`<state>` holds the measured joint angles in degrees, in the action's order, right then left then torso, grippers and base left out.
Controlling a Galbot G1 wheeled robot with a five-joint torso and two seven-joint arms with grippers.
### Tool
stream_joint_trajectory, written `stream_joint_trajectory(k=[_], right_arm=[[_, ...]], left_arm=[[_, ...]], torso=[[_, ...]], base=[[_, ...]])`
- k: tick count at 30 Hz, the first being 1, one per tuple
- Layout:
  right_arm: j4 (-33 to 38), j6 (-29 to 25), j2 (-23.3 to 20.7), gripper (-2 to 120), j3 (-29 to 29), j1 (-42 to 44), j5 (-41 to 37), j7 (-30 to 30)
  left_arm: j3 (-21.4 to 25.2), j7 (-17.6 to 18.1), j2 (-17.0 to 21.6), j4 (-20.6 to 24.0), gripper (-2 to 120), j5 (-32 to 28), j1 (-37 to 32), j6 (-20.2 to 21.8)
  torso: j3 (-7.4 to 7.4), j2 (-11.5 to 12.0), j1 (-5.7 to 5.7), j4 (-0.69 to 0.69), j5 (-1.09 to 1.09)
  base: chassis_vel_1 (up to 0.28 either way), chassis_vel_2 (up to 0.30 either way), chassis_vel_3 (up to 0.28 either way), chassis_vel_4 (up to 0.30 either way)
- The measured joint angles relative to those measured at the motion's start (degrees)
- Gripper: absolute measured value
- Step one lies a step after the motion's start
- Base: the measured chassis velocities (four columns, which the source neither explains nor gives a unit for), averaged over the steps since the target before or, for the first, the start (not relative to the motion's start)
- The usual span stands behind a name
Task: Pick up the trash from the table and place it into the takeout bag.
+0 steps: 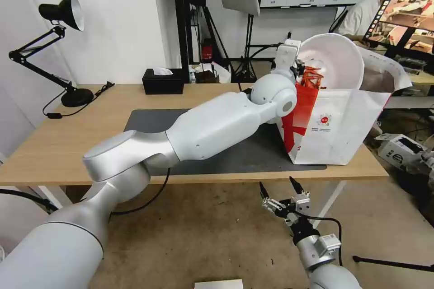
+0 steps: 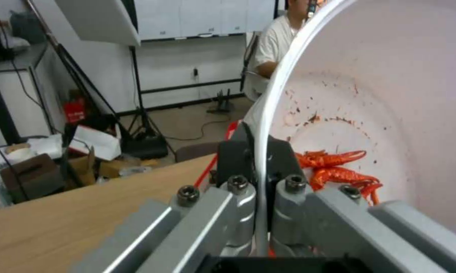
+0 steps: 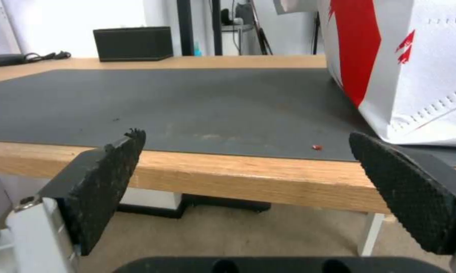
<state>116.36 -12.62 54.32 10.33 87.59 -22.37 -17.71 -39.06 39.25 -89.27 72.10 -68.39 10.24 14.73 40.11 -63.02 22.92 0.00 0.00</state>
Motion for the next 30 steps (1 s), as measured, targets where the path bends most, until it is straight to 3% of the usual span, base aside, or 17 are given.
stream_joint_trajectory(k=[12,17,30], right_arm=[[0.0,0.0,0.0,100,0.0,0.0,0.0,0.0],[0.0,0.0,0.0,100,0.0,0.0,0.0,0.0],[0.0,0.0,0.0,100,0.0,0.0,0.0,0.0]], left_arm=[[-0.37,0.22,1.13,1.73,0,-2.22,-0.46,2.37],[-0.57,1.93,1.15,1.94,3,-2.59,-0.45,3.07],[-0.07,2.71,1.01,3.74,51,-7.83,-0.21,5.7]], torso=[[0.0,0.0,0.0,0.01,0.0],[0.0,0.0,0.0,0.01,0.0],[0.0,0.0,0.0,0.0,0.0]], base=[[0.0,0.0,0.0,0.0],[0.0,0.0,0.0,0.0],[0.0,0.0,0.0,0.0]])
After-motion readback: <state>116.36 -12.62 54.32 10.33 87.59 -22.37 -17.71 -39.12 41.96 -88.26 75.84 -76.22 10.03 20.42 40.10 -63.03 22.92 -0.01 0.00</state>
